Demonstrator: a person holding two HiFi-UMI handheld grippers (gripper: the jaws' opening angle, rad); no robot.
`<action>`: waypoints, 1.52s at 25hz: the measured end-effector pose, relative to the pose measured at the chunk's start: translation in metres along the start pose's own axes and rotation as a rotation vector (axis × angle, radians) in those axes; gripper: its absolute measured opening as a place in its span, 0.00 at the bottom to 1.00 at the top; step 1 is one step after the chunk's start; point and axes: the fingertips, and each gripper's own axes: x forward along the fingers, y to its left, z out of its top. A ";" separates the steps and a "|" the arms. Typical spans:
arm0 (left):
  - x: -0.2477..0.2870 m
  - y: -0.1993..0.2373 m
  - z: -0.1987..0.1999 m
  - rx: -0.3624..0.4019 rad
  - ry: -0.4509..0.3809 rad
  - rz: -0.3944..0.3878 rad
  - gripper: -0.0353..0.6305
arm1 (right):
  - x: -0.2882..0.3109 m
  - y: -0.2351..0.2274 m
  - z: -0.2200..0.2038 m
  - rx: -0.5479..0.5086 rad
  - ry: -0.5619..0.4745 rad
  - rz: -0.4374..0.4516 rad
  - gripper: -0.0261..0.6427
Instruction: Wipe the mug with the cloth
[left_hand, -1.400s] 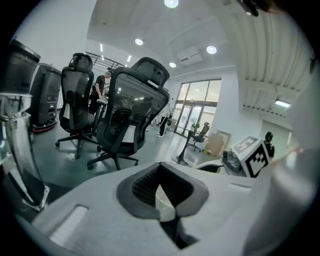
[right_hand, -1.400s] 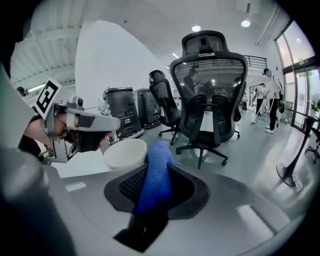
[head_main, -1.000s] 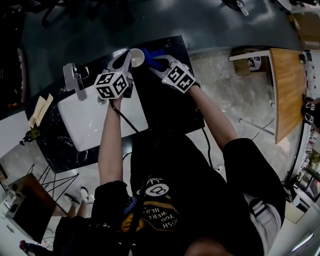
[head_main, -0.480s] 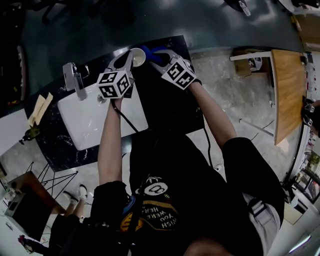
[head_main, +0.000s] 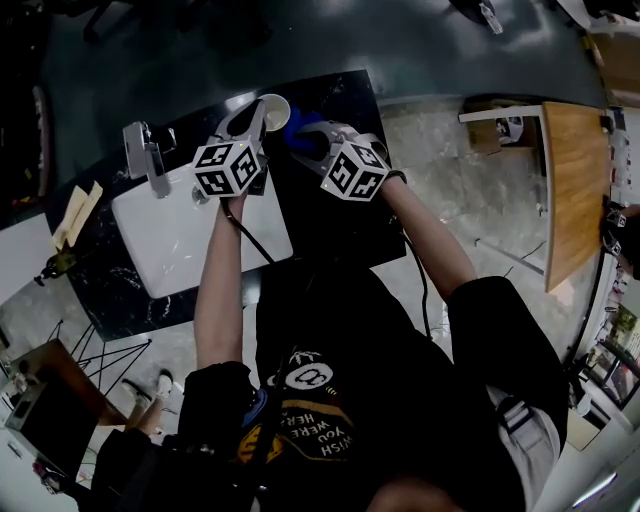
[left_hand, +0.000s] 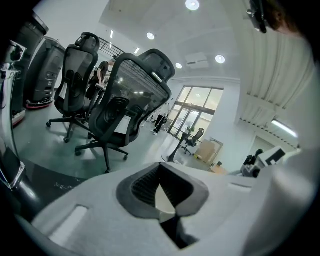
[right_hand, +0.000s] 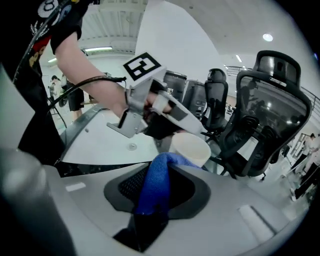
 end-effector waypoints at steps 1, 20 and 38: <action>0.000 0.001 0.000 -0.003 -0.002 0.003 0.06 | 0.004 0.009 0.002 -0.005 -0.006 0.021 0.19; 0.009 -0.012 -0.008 0.004 0.033 -0.036 0.06 | 0.010 -0.022 -0.005 -0.039 0.042 -0.035 0.20; -0.121 -0.063 -0.040 0.022 -0.027 0.091 0.06 | -0.102 -0.001 -0.025 0.920 -0.480 -0.340 0.23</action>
